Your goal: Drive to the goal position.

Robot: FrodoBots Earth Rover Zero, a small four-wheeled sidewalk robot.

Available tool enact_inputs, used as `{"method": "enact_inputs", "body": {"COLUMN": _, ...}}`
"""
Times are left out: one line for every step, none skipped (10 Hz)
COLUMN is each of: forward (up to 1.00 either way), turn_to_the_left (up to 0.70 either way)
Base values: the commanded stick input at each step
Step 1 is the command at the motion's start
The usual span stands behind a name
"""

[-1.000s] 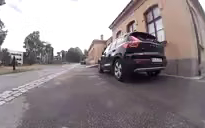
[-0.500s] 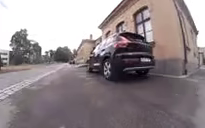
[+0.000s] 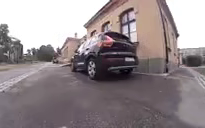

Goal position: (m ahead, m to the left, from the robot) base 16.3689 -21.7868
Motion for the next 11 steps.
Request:
{"method": "enact_inputs", "body": {"forward": 0.00, "turn_to_the_left": -0.85}}
{"method": "enact_inputs", "body": {"forward": 0.00, "turn_to_the_left": -0.85}}
{"method": "enact_inputs", "body": {"forward": 0.00, "turn_to_the_left": -0.85}}
{"method": "enact_inputs", "body": {"forward": 0.00, "turn_to_the_left": -0.85}}
{"method": "enact_inputs", "body": {"forward": 0.00, "turn_to_the_left": -0.85}}
{"method": "enact_inputs", "body": {"forward": 0.00, "turn_to_the_left": -0.85}}
{"method": "enact_inputs", "body": {"forward": 0.00, "turn_to_the_left": -0.85}}
{"method": "enact_inputs", "body": {"forward": 0.00, "turn_to_the_left": -0.85}}
{"method": "enact_inputs", "body": {"forward": 0.00, "turn_to_the_left": -0.85}}
{"method": "enact_inputs", "body": {"forward": 0.00, "turn_to_the_left": -0.85}}
{"method": "enact_inputs", "body": {"forward": 0.00, "turn_to_the_left": -0.85}}
